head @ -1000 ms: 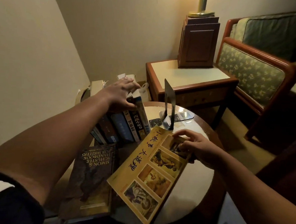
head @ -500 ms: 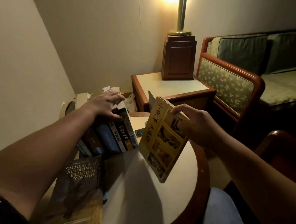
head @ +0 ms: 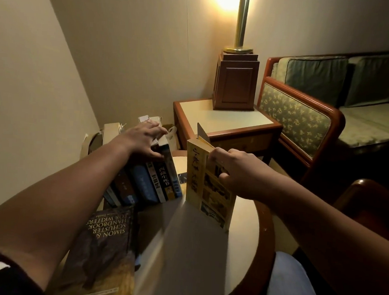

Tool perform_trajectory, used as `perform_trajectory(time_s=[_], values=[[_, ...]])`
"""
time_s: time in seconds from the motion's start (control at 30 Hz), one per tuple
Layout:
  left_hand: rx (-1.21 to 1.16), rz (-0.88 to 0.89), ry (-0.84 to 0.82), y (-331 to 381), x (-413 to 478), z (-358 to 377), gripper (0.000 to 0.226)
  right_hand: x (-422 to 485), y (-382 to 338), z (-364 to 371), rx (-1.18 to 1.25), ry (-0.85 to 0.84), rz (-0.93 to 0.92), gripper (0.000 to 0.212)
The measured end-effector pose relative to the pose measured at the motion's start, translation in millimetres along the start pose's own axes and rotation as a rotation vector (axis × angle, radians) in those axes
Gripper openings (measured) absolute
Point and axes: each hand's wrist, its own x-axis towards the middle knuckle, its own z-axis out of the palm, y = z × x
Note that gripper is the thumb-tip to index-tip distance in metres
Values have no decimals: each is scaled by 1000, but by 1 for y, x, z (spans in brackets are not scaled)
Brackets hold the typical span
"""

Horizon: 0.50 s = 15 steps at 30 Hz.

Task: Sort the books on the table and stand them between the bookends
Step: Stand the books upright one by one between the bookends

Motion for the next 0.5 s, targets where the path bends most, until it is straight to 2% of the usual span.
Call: perform_trajectory(time_s=[0.1, 0.17, 0.3, 0.5], values=[[-5, -5, -7, 2, -1, -1, 89, 20, -5, -3, 121, -137, 79, 49], [-8, -5, -17, 3, -2, -2, 89, 30, -7, -2, 179, -156, 118, 51], [2, -10, -21, 3, -2, -2, 90, 43, -7, -3, 238, -58, 73, 48], [-17, -1, -24, 7, -5, -4, 89, 60, -20, -5, 204, 86, 1, 46]])
